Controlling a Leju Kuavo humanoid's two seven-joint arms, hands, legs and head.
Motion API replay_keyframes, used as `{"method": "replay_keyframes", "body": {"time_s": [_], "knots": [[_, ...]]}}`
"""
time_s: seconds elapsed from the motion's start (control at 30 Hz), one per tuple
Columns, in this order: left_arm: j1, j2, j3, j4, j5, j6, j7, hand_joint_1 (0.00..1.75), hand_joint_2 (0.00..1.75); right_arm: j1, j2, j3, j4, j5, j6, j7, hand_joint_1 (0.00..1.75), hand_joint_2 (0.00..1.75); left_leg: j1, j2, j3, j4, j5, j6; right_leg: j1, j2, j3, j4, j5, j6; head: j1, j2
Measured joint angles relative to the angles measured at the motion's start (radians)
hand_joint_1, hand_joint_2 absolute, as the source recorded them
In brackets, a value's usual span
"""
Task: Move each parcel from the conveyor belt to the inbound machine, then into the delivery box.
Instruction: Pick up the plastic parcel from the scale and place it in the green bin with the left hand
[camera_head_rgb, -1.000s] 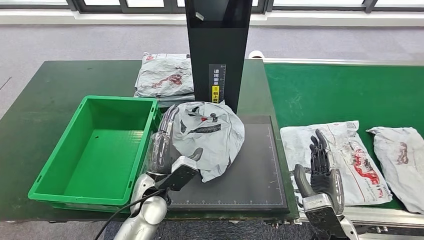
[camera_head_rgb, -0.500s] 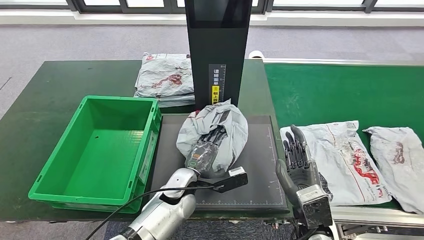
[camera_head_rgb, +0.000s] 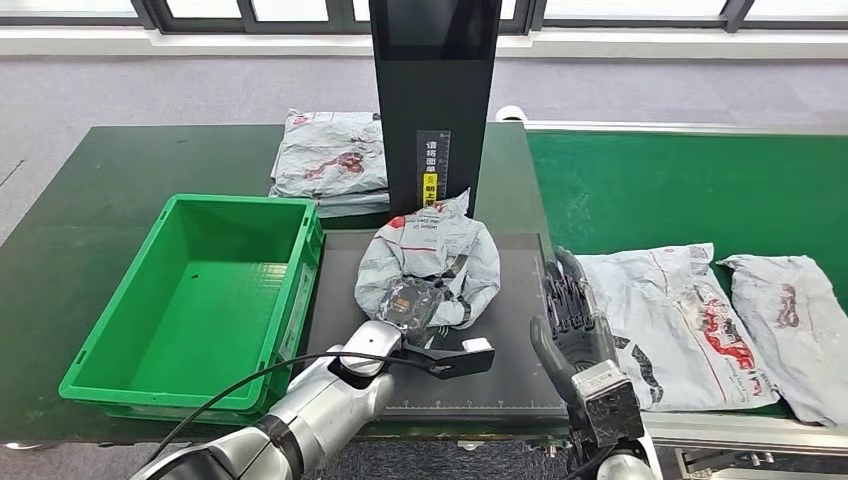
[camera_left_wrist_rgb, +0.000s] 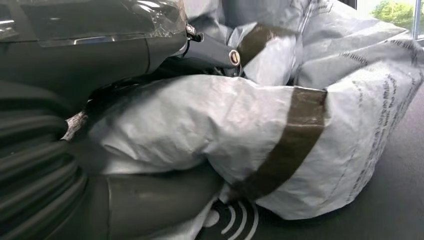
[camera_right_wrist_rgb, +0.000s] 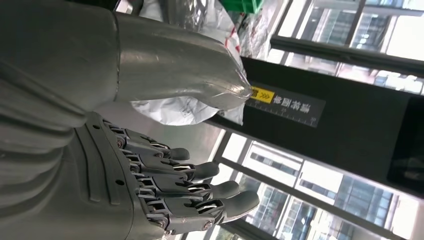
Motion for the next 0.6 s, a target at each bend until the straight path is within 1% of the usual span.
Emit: {"method": "replay_keyframes", "body": {"time_s": [0.13, 0.33, 0.53, 0.6], "knots": [[-0.005, 0.008, 0.000, 0.015, -0.023, 0.016, 0.017, 1.75, 1.75, -0.026, 0.002, 0.000, 0.028, -0.011, 0.022, -0.012, 0.00, 1.75, 0.000, 0.000, 0.003, 0.000, 0.000, 0.000, 0.000, 0.000, 0.002, 0.000, 0.000, 0.000, 0.000, 0.000], [0.001, 0.028, 0.000, 0.025, -0.054, 0.110, 0.053, 1.75, 1.75, -0.042, 0.003, 0.000, 0.047, -0.012, 0.027, -0.012, 0.00, 1.75, 0.000, 0.001, 0.004, 0.000, 0.000, -0.001, 0.001, 0.001, 0.002, 0.000, 0.000, -0.001, 0.000, 0.000], [0.001, 0.040, 0.000, 0.027, -0.061, 0.128, 0.059, 1.75, 1.75, -0.046, 0.003, 0.000, 0.052, -0.012, 0.027, -0.012, 0.00, 1.75, 0.001, 0.001, 0.005, 0.000, 0.001, -0.002, 0.001, 0.001, 0.002, 0.001, 0.000, -0.001, 0.000, 0.000], [0.003, 0.045, 0.003, 0.025, -0.063, 0.174, 0.068, 1.75, 1.75, -0.047, 0.003, 0.000, 0.054, -0.012, 0.027, -0.012, 0.00, 1.75, 0.001, 0.001, 0.005, 0.000, 0.001, -0.002, 0.001, 0.001, 0.002, 0.001, 0.000, -0.001, 0.000, 0.000]]}}
